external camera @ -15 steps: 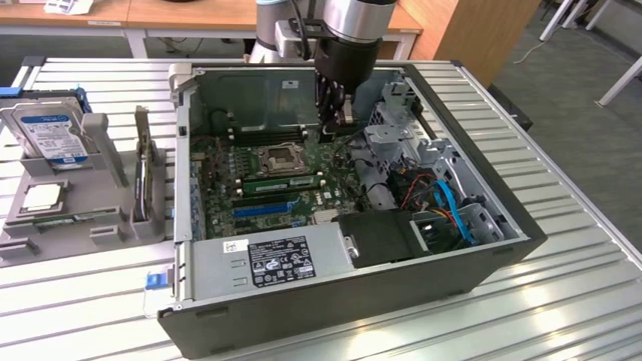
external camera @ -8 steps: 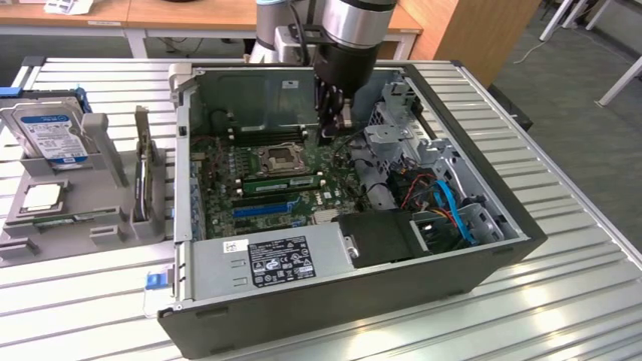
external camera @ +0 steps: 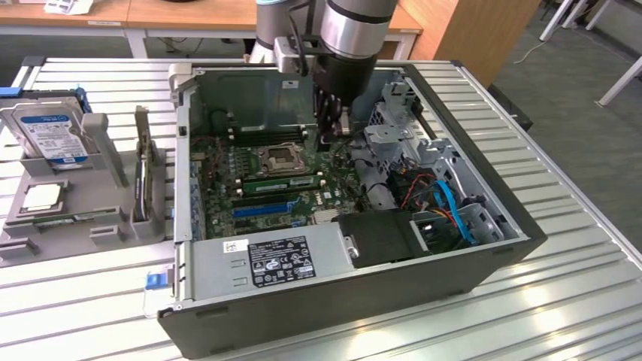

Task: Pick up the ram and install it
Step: 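Press down the ram until it locks into place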

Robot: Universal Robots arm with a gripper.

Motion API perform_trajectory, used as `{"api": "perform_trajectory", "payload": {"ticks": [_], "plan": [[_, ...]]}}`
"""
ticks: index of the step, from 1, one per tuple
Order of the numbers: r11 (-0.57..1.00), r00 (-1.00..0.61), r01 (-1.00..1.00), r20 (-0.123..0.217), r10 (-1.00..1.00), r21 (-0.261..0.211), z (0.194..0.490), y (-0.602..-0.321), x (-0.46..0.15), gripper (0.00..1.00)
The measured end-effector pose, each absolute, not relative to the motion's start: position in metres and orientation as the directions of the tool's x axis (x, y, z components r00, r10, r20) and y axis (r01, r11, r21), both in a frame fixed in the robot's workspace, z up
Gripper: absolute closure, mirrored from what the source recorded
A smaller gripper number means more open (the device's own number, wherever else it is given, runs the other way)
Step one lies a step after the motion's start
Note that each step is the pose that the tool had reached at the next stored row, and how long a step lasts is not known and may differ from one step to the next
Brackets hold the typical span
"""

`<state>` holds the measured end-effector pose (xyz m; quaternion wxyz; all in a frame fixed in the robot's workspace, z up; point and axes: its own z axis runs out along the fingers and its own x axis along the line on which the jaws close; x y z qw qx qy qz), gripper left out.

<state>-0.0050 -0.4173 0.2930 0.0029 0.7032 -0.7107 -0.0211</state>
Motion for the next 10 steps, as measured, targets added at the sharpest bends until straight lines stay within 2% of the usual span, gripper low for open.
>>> {"api": "perform_trajectory", "payload": {"ticks": [10], "plan": [[0.01, -0.011, -0.999, -0.026, -1.0, 0.034, 0.277, -0.417, -0.005, 0.9]]}}
